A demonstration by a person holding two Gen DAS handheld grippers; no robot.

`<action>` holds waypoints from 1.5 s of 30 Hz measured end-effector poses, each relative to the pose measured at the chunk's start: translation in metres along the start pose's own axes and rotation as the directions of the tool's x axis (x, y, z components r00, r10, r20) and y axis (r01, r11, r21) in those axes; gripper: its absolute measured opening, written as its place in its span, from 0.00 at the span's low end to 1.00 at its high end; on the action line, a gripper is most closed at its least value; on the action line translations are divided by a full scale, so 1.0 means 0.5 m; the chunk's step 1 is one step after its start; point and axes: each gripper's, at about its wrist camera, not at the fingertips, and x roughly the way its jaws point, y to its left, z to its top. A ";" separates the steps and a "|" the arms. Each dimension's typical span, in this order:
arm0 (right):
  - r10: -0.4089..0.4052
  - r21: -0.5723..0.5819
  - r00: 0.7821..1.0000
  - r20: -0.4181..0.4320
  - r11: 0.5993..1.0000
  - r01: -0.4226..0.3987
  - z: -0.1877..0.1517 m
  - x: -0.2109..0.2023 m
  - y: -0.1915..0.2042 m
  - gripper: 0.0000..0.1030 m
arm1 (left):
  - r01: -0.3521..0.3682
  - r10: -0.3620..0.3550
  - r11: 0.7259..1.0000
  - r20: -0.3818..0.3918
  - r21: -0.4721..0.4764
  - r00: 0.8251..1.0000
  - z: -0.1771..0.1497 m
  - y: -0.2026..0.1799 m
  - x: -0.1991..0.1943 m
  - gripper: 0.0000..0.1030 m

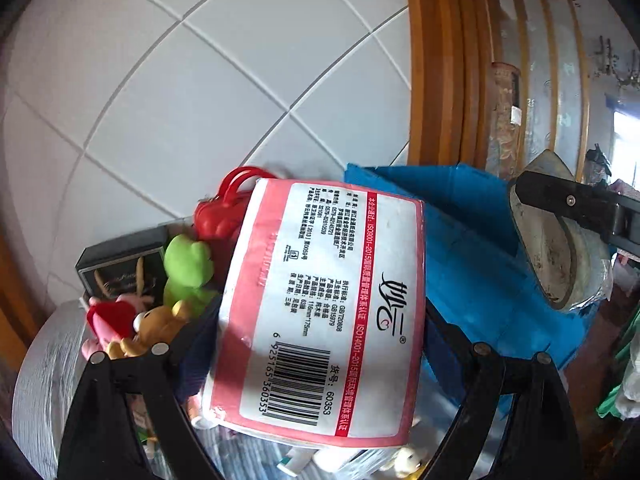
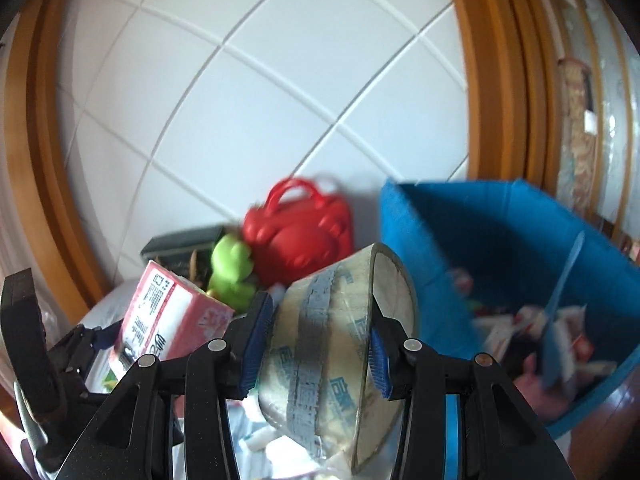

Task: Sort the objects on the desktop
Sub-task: 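Carry the tissue pack and tape roll over the blue crate with both tools, then open both tools to drop tissue pack and tape roll into the crate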

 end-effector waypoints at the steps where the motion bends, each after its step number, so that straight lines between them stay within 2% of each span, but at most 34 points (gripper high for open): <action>1: -0.023 -0.003 0.999 0.024 1.000 0.023 0.016 -0.014 -0.030 0.42 | 0.020 -0.020 1.000 0.011 0.006 1.000 0.023 -0.032 0.007 0.88; 6: -0.136 0.001 0.989 0.057 0.991 0.137 0.061 -0.048 -0.176 0.42 | 0.104 -0.104 0.993 -0.001 0.056 0.995 0.106 -0.184 0.062 0.88; 11: -0.239 0.024 0.971 -0.017 0.971 0.239 0.051 -0.023 -0.327 0.42 | 0.176 -0.170 0.981 -0.072 0.083 0.983 0.153 -0.314 0.129 0.88; 16: -0.290 0.038 0.951 -0.107 0.955 0.295 0.014 0.024 -0.428 0.42 | 0.185 -0.170 0.976 -0.129 0.113 0.977 0.160 -0.405 0.176 0.89; 20: -0.306 0.039 0.939 -0.154 0.948 0.316 -0.003 0.048 -0.481 0.44 | 0.181 -0.158 0.974 -0.165 0.139 0.974 0.152 -0.438 0.197 0.90; 21: -0.312 0.044 0.937 -0.158 0.946 0.322 -0.008 0.052 -0.489 0.47 | 0.182 -0.157 0.972 -0.164 0.146 0.974 0.151 -0.439 0.198 0.90; 22: -0.321 0.044 0.934 -0.156 0.942 0.332 -0.010 0.053 -0.495 0.57 | 0.181 -0.156 0.971 -0.163 0.155 0.974 0.153 -0.447 0.199 0.90; 23: -0.330 0.044 0.932 -0.152 0.940 0.340 -0.010 0.051 -0.498 0.72 | 0.177 -0.151 0.971 -0.163 0.162 0.975 0.154 -0.451 0.198 0.91; 25: -0.339 0.044 0.930 -0.145 0.936 0.348 -0.009 0.040 -0.498 0.88 | 0.175 -0.147 0.970 -0.167 0.166 0.975 0.155 -0.453 0.197 0.91; 28: -0.354 0.035 0.926 -0.134 0.932 0.362 -0.008 0.028 -0.495 0.90 | 0.173 -0.148 0.973 -0.164 0.155 0.975 0.155 -0.445 0.195 0.91; 31: -0.361 0.035 0.925 -0.121 0.930 0.367 -0.011 0.018 -0.494 1.00 | 0.172 -0.149 0.975 -0.159 0.144 0.976 0.153 -0.431 0.187 0.91; 40: -0.351 0.028 0.932 -0.094 0.934 0.355 -0.023 -0.017 -0.452 1.00 | 0.161 -0.149 0.979 -0.099 0.128 0.984 0.133 -0.385 0.122 0.91; 45: -0.346 0.017 0.935 -0.073 0.937 0.348 -0.036 -0.038 -0.415 1.00 | 0.161 -0.157 0.979 -0.041 0.127 0.987 0.107 -0.350 0.074 0.91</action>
